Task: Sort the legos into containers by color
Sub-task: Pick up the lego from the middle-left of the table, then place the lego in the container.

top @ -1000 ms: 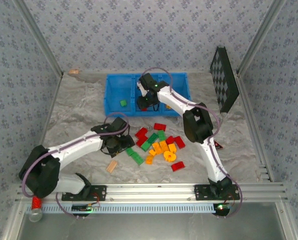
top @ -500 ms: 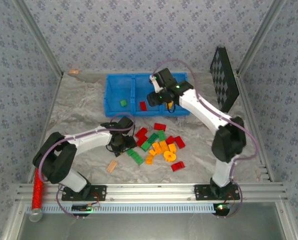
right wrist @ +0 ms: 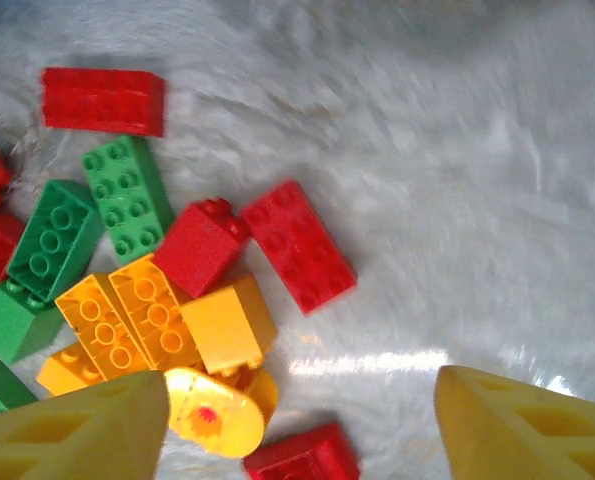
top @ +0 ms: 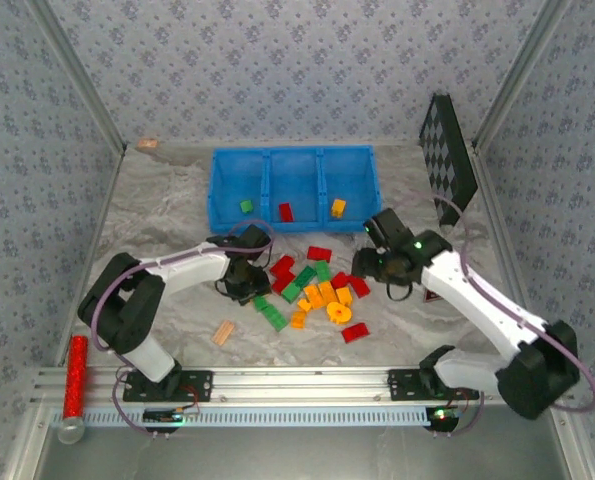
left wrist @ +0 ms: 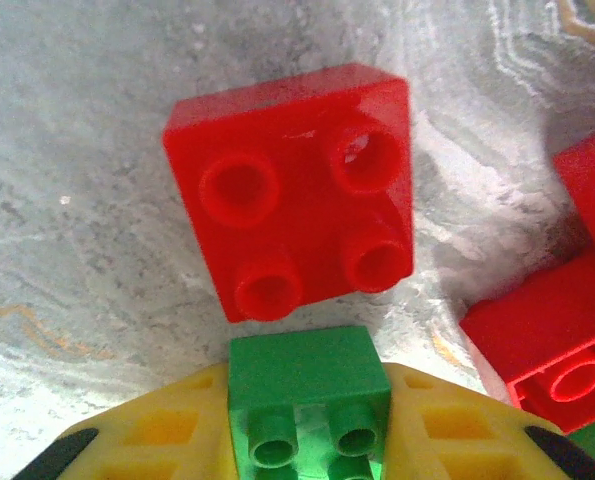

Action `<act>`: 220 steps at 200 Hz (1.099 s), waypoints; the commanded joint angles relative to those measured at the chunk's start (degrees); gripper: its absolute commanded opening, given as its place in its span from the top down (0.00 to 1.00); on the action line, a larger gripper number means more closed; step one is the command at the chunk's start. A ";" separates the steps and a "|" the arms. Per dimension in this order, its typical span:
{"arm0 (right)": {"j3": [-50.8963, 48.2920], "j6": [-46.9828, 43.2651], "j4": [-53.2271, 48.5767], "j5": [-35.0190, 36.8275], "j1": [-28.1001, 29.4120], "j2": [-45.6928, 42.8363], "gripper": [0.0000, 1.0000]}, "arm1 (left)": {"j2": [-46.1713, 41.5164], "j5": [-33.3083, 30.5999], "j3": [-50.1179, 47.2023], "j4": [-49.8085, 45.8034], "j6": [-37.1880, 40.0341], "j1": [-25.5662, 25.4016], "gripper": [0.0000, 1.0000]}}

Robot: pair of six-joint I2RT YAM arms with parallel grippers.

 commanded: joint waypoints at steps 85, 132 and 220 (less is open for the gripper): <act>-24.04 54.35 7.98 1.15 10.16 -17.09 0.18 | -5.06 -6.57 20.10 -12.88 17.96 9.35 0.77; -23.71 68.70 12.61 7.02 20.26 -11.71 0.18 | 2.20 -9.39 32.78 -10.09 23.48 15.78 0.77; -24.65 80.42 17.41 10.57 27.82 -5.03 0.19 | 23.67 -10.47 49.70 -9.53 27.01 20.99 0.77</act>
